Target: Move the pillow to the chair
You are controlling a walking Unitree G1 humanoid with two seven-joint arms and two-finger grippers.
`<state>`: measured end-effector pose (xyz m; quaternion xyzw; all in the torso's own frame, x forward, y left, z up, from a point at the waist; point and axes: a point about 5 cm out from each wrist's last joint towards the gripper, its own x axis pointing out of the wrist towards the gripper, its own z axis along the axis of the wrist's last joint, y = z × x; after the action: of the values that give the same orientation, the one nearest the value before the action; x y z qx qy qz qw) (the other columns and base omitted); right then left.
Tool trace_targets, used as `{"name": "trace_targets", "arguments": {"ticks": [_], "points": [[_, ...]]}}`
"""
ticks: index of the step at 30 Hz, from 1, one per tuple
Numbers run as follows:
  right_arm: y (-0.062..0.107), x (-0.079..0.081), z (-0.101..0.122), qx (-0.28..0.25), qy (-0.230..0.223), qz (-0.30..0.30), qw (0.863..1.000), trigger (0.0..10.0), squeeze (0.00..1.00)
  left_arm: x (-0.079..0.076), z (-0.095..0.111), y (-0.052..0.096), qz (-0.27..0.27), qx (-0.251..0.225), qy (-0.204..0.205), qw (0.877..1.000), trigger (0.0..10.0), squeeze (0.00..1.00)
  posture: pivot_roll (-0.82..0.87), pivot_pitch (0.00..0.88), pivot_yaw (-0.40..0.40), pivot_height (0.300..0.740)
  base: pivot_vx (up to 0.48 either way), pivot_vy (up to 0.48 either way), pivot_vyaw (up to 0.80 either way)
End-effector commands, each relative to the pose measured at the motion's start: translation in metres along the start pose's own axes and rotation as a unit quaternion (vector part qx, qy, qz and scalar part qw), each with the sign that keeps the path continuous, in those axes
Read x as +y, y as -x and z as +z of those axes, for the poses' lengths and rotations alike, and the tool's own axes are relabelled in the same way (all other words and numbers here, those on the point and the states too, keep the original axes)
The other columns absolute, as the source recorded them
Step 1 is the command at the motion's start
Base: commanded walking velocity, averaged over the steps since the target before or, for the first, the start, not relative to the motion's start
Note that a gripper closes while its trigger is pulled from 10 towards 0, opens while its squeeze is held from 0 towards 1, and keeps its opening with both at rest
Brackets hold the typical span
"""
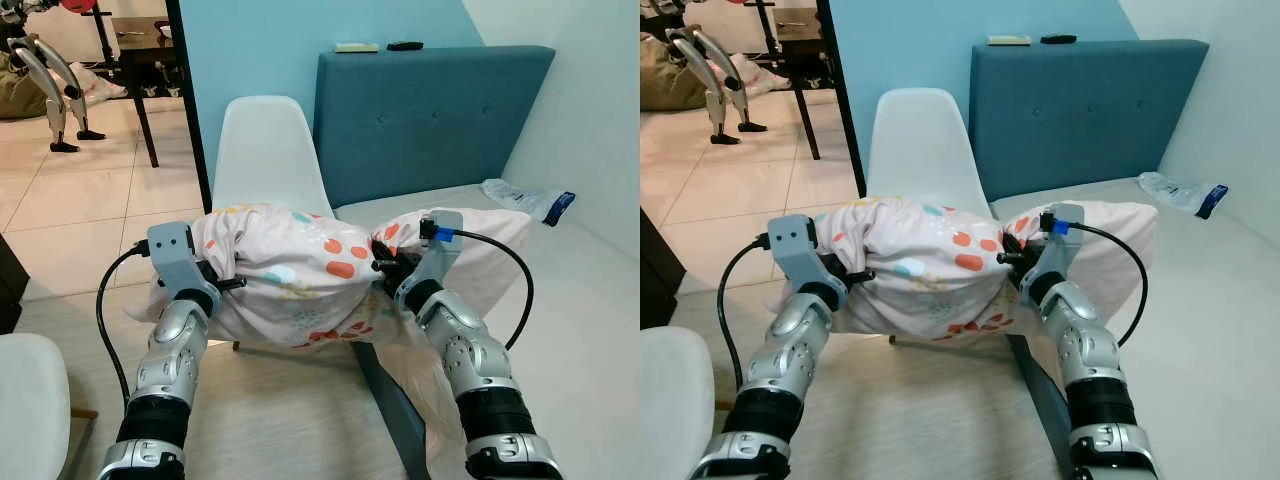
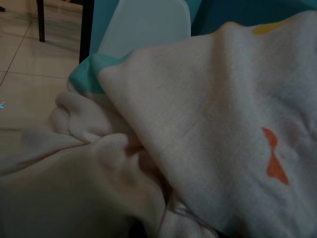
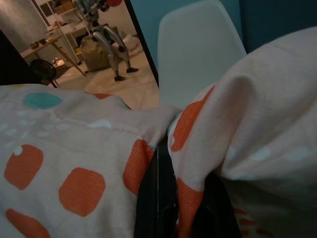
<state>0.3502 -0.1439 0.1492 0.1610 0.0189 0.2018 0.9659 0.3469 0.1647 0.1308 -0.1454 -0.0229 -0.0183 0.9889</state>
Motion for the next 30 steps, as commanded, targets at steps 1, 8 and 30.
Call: {"name": "trace_targets", "arguments": {"ticks": [1, 8, 30], "points": [[-0.006, 0.016, 0.017, -0.046, 0.021, 0.045, 0.998, 10.0, 0.0, -0.006, 0.007, -0.003, -0.012, -0.015, -0.012, 1.0, 10.0, 0.0, -0.09, 0.0, -0.048, 0.728, 0.281, 0.0, 0.0], [-0.006, 0.016, 0.017, -0.046, 0.031, 0.043, 0.998, 10.0, 0.0, -0.012, 0.004, -0.003, -0.022, -0.01, -0.01, 1.0, 10.0, 0.0, -0.09, 0.0, -0.037, 0.728, 0.297, 0.0, 0.0], [0.009, 0.036, -0.002, -0.032, 0.034, 0.077, 0.996, 10.0, 0.0, -0.012, 0.001, 0.0, -0.025, -0.002, -0.016, 1.0, 10.0, 0.0, -0.1, 0.0, -0.027, 0.728, 0.318, 0.0, 0.0]]}}
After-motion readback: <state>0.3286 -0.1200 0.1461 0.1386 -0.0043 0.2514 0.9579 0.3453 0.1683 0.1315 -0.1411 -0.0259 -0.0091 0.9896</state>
